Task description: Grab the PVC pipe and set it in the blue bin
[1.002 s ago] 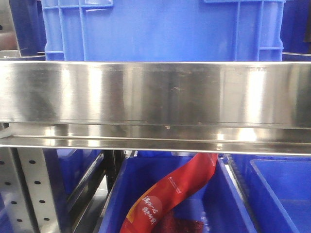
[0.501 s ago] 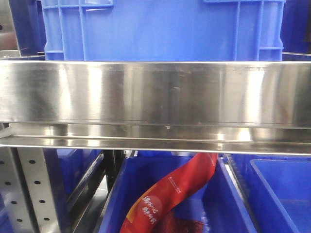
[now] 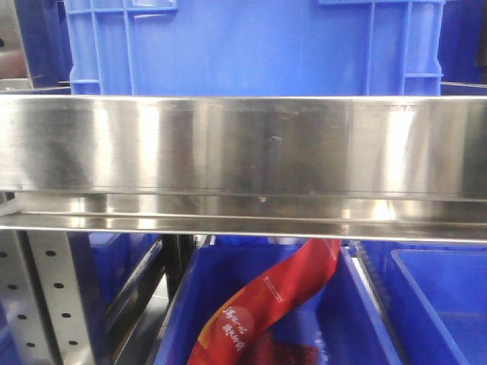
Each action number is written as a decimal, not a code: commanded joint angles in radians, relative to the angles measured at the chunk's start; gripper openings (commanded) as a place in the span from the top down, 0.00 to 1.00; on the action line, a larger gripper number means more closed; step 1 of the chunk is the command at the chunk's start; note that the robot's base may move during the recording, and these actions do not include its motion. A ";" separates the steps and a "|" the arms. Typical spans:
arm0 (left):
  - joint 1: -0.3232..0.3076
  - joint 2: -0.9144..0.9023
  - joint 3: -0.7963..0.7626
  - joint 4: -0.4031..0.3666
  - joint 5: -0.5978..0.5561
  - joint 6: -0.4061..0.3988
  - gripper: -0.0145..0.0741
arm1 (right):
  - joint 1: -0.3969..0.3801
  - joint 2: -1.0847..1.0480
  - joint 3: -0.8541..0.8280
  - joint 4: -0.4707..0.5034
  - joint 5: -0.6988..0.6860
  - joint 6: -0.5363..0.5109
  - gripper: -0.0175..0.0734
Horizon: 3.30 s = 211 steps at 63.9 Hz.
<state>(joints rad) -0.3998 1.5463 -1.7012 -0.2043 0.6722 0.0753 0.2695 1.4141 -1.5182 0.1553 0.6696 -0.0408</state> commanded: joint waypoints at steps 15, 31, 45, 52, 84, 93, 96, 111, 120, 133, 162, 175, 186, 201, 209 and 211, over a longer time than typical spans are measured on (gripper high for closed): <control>-0.052 -0.183 0.124 -0.003 -0.157 -0.006 0.96 | -0.018 -0.181 0.075 -0.003 -0.062 -0.002 0.99; -0.106 -0.429 0.553 -0.003 -0.501 -0.006 0.96 | -0.018 -0.427 0.427 -0.003 -0.416 -0.002 0.99; -0.061 -0.639 0.842 -0.029 -0.518 -0.006 0.96 | -0.018 -0.647 0.693 -0.003 -0.441 -0.002 0.99; -0.032 -0.749 0.935 -0.031 -0.518 -0.006 0.96 | -0.018 -0.746 0.776 -0.003 -0.441 -0.002 0.99; -0.002 -1.023 1.014 -0.031 -0.530 -0.006 0.96 | -0.018 -0.908 0.801 -0.003 -0.457 -0.002 0.99; -0.002 -1.023 1.014 -0.031 -0.532 -0.006 0.96 | -0.018 -0.908 0.801 -0.003 -0.461 -0.002 0.99; -0.002 -1.023 1.014 -0.031 -0.532 -0.006 0.96 | -0.018 -0.908 0.801 -0.003 -0.461 -0.002 0.99; -0.002 -1.023 1.014 -0.031 -0.532 -0.006 0.96 | -0.018 -0.908 0.801 -0.003 -0.461 -0.002 0.99; -0.002 -1.023 1.014 -0.031 -0.532 -0.006 0.96 | -0.018 -0.908 0.801 -0.003 -0.490 -0.002 0.99; -0.002 -1.023 1.014 -0.031 -0.532 -0.006 0.96 | -0.018 -0.908 0.817 -0.003 -0.540 -0.002 0.99; -0.002 -1.023 1.014 -0.031 -0.532 -0.006 0.96 | -0.291 -1.138 1.057 -0.128 -0.520 -0.002 0.99; -0.002 -1.023 1.014 -0.031 -0.532 -0.006 0.96 | -0.416 -1.258 1.203 -0.129 -0.535 -0.002 0.99; -0.002 -1.023 1.014 -0.031 -0.532 -0.006 0.96 | -0.469 -1.338 1.336 -0.129 -0.571 -0.002 0.99; -0.002 -1.023 1.014 -0.031 -0.532 -0.006 0.96 | -0.480 -1.414 1.516 -0.068 -0.775 -0.002 0.99; -0.002 -1.023 1.014 -0.031 -0.532 -0.006 0.96 | -0.516 -1.414 1.518 -0.039 -0.729 -0.002 0.99; -0.002 -1.023 1.014 -0.031 -0.532 -0.006 0.96 | -0.526 -1.414 1.518 -0.042 -0.729 -0.002 0.99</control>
<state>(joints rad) -0.4068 0.5300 -0.6869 -0.2303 0.1590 0.0753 -0.2292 0.0066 -0.0033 0.0994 -0.0403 -0.0408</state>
